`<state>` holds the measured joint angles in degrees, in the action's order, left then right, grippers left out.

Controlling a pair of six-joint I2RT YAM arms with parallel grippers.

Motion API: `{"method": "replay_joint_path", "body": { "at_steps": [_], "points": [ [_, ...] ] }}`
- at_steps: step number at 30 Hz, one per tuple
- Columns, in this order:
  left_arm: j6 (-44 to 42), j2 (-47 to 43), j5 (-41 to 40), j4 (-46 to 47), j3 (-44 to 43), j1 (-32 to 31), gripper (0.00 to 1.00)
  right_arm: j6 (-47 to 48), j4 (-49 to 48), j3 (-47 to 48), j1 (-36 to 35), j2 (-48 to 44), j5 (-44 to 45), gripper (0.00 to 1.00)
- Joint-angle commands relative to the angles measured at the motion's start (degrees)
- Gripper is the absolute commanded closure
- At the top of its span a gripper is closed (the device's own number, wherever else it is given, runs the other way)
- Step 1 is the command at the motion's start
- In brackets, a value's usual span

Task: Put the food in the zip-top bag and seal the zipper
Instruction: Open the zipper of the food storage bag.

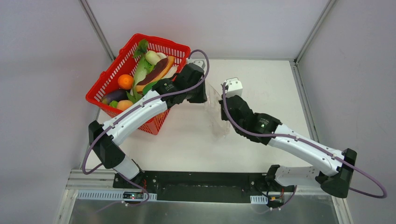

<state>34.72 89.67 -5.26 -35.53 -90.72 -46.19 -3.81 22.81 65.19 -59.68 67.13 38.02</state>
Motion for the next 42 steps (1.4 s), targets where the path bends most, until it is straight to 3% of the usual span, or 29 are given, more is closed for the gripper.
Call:
{"method": "replay_joint_path", "body": {
  "at_steps": [1,6,13,19,28,31,37,39,42],
  "points": [
    [-3.4,-1.1,1.2,0.1,-1.9,-0.4,0.83,-0.2,-3.9,-1.5,-0.2,-3.6,2.4,1.0],
    [-3.4,-0.7,8.6,3.3,-1.4,-0.5,0.53,-2.5,-6.5,-2.6,0.8,-4.0,0.7,1.0],
    [-1.5,-0.5,11.2,3.8,0.4,-1.1,0.46,-12.6,-11.3,-5.1,3.9,-4.9,-2.4,1.0],
    [-1.0,-0.8,8.6,2.4,2.0,-1.3,0.67,-15.5,-15.8,-7.4,5.5,-6.2,-5.3,1.0],
    [-4.2,-3.8,2.2,2.9,2.0,-1.2,0.98,-6.0,-12.5,-4.7,7.5,-7.1,7.0,1.0],
    [-4.5,-2.9,1.7,4.7,2.5,-0.9,1.0,0.0,-12.6,-3.1,9.2,-8.2,10.4,1.0],
    [-2.0,5.2,11.4,9.6,-5.4,-0.6,1.0,12.6,-17.5,-3.1,10.1,-10.1,15.9,1.0],
    [-1.7,7.6,11.3,8.7,-7.6,-0.6,1.0,13.9,-17.7,-3.4,10.1,-10.1,12.4,1.0],
    [-1.4,8.0,7.1,7.8,-4.3,0.2,1.0,10.2,-12.9,-3.7,10.2,-7.3,2.5,1.0]
  ]
}}
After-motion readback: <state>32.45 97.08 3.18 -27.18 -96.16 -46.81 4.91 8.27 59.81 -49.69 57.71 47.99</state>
